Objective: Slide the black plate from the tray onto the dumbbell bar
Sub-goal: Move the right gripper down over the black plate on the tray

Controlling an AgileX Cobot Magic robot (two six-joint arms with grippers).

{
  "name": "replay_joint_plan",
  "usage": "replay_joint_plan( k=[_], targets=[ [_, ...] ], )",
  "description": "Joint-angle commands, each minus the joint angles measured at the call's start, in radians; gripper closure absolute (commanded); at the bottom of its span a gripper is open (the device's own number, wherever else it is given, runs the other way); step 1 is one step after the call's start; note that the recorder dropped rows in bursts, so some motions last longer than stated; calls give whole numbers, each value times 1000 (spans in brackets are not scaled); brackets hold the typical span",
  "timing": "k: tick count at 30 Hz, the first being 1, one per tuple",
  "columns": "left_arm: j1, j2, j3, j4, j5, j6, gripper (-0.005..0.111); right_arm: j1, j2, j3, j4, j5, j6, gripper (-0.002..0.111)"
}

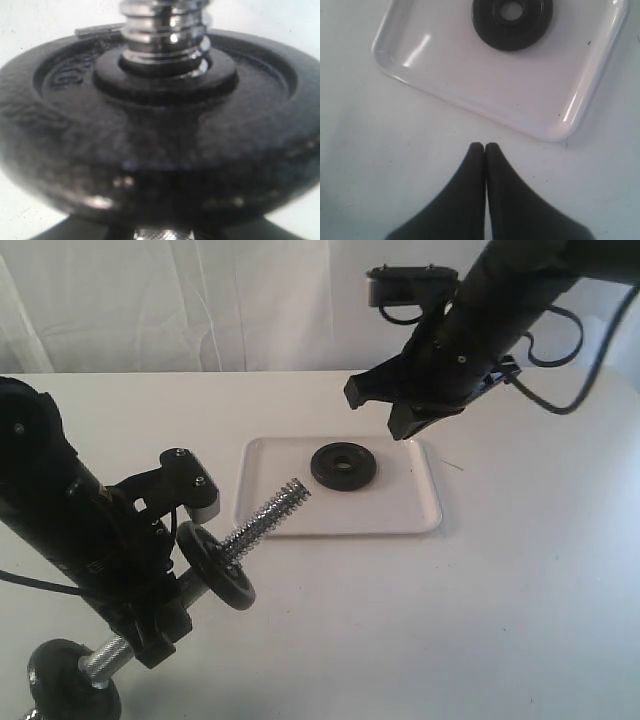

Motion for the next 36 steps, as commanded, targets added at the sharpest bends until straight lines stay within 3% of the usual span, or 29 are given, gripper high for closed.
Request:
replay_joint_plan(
  k=[1,8,12,15,18,21,30,36],
  targets=[
    [-7,-45,-24,-70,-13,-22,107,0,130,-128,-75,101,21,108],
    [-7,-23,-24,-70,-16,-22,107,0,205,-190,-56,80,23,107],
    [-7,-22,-24,-70,-16,-22,107,0,214,-190,-56,45,14,93],
    [-7,-22,-24,-70,-16,-22,107,0,221,-190,-56,41,10,65],
    [-7,-22,-24,-70,-16,-22,107,0,222,-190,-56,34,-22,26],
    [-7,-22,-24,-70,-16,-22,107,0,222,-190,-52,6,-20,3],
    [-7,-23,-24,-70,-13,-22,107,48,314,-266,-122,-43,6,3],
    [-7,-23,-24,-70,-13,-22,107,58,551,-681,-161,110,21,3]
  ],
)
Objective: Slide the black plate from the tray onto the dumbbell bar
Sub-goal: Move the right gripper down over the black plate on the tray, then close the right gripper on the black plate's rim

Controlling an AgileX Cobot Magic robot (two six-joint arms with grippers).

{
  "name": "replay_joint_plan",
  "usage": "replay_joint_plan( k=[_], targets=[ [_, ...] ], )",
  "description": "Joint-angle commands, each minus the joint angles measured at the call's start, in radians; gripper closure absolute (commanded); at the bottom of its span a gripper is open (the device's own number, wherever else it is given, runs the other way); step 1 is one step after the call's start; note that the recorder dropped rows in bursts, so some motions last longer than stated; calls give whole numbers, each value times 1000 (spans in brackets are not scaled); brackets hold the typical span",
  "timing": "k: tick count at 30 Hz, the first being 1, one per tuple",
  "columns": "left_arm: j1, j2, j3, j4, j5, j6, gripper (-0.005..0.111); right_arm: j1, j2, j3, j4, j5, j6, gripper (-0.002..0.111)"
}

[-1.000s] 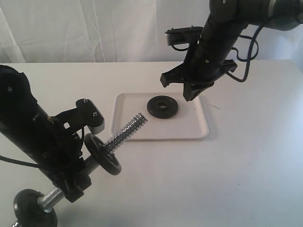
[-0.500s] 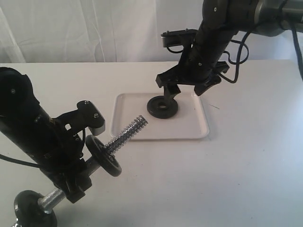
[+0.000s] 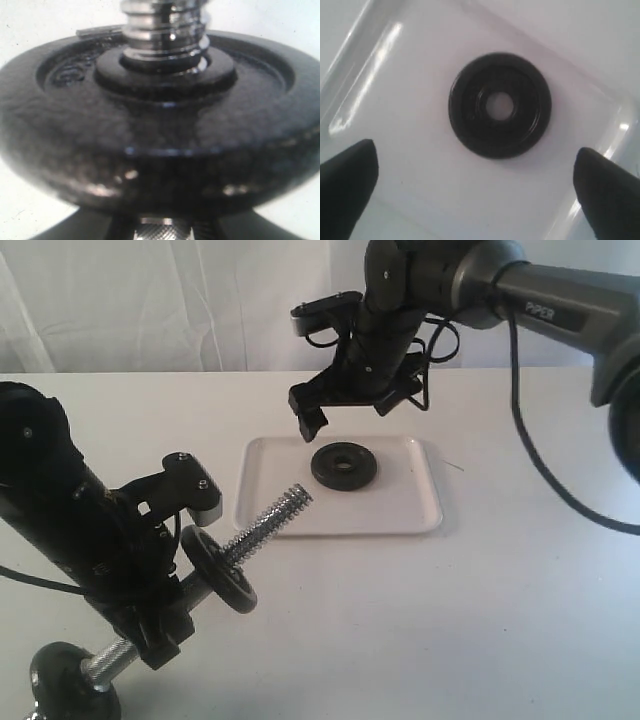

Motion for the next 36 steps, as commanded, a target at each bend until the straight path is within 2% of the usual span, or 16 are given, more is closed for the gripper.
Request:
replay_joint_plan(
  k=[1,5,9,33,36],
  targets=[
    [-7,-40,-24,-69,-8,-10,107,-2,156,-271,-39,114,17,3],
    [-7,-40,-24,-69,-8,-12,107,-2,278,-436,-66,202,53,3],
    [-7,-40,-24,-69,-6,-12,107,-2,347,-509,-69,222,53,3],
    [-7,-40,-24,-77,-2,-12,107,-12,486,-506,-81,222,73,3],
    [-7,-40,-24,-77,-2,-12,107,-12,494,-506,-77,222,73,6]
  ],
)
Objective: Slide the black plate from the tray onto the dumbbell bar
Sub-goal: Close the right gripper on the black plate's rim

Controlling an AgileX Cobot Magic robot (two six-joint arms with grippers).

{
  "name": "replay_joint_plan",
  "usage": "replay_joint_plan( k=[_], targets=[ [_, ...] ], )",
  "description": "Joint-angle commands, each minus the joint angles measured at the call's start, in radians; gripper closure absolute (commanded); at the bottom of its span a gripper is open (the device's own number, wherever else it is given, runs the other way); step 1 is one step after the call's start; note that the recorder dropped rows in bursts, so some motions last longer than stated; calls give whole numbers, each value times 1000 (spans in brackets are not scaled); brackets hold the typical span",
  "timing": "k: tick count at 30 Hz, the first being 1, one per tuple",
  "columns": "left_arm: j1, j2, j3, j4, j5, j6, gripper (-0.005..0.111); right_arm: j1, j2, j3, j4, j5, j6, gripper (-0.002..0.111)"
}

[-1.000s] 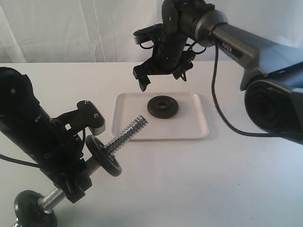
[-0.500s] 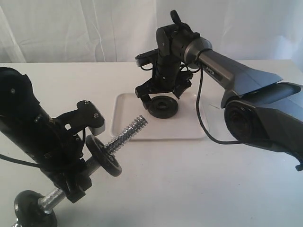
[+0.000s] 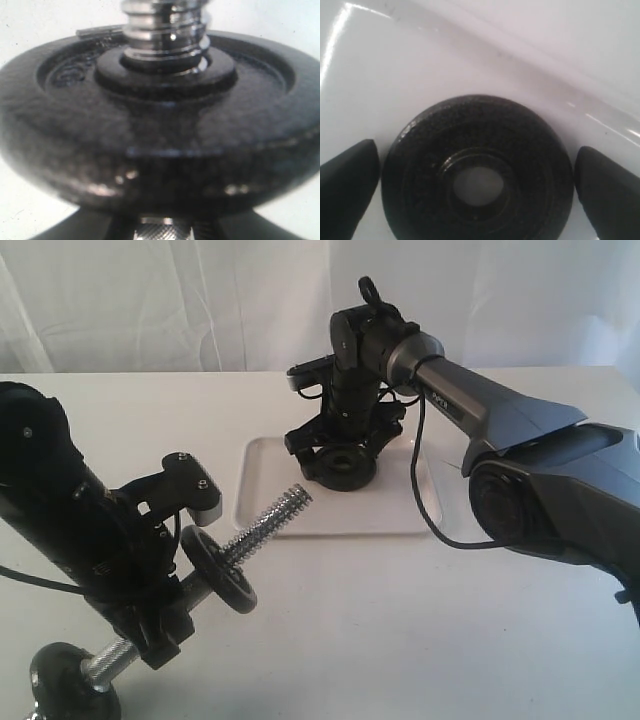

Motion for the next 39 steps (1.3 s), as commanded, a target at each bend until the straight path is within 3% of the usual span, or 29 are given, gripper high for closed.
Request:
replay_joint_plan(
  k=[1,7,17,29,35,39],
  targets=[
    [-7,-40,-24,-76,-2,-10,107,-12,38,9,-5,7,-5,10],
    [-7,-40,-24,-76,6,-10,107,-12,38,9,16,7,5,37],
    [-7,-40,-24,-76,18,-10,107,-12,30,9,24,7,20,19],
    [-7,-40,-24,-76,20,-10,107,-12,19,13,24,7,16,18],
    [-7,-40,-24,-76,20,-10,107,-12,9,13,24,7,-5,6],
    [-7,-40,-24,-76,20,-10,107,-12,3,13,24,7,-5,4]
  ],
)
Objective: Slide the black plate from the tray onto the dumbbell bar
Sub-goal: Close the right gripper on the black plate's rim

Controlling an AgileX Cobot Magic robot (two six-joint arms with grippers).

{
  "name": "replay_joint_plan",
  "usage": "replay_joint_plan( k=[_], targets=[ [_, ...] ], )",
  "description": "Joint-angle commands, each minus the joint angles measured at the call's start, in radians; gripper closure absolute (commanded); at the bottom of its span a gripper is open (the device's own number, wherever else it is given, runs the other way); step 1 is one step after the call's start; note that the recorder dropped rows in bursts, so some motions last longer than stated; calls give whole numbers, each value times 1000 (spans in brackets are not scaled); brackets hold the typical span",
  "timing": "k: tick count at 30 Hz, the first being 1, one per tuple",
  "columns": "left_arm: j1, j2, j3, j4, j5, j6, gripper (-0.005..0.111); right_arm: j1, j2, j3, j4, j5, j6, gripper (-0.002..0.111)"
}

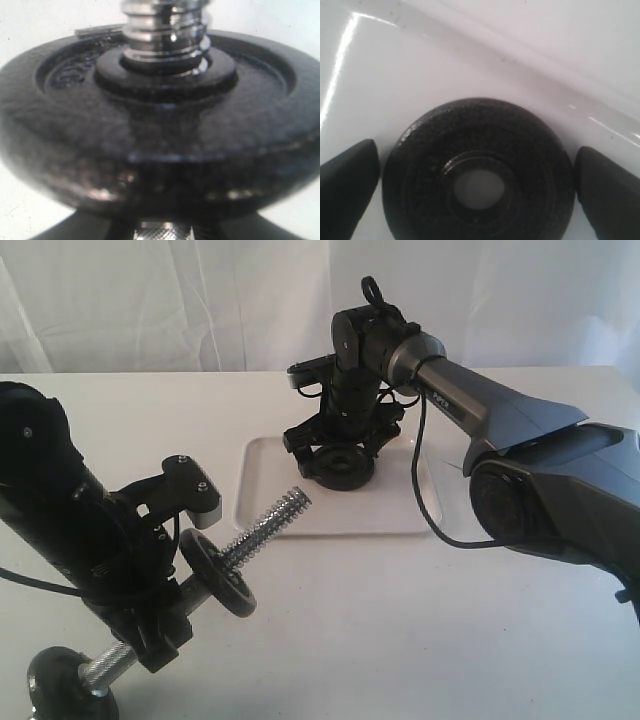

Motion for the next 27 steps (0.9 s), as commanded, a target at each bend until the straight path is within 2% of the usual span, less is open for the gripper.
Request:
replay_joint_plan(
  k=[1,10,20,22,25,26,27],
  targets=[
    [-7,-40,-24,-74,4,-10,107,-5,5,16,0,19,-11,4],
    [-7,-40,-24,-74,4,-10,107,-5,-18,121,-19,19,-11,4],
    [-7,-40,-24,-74,4,-10,107,-5,-18,121,-19,19,-11,8],
    [-7,-40,-24,-74,4,-10,107,-5,-18,130,-19,19,5,21],
    [-7,-40,-24,-74,4,-10,107,-5,-18,152,-8,19,21,57],
    [-7,-40,-24,-74,4,-10,107,-5,-18,163,0,19,21,74],
    [-7,-40,-24,-74,6,-10,107,-5,-18,168,0,19,21,84]
  ],
)
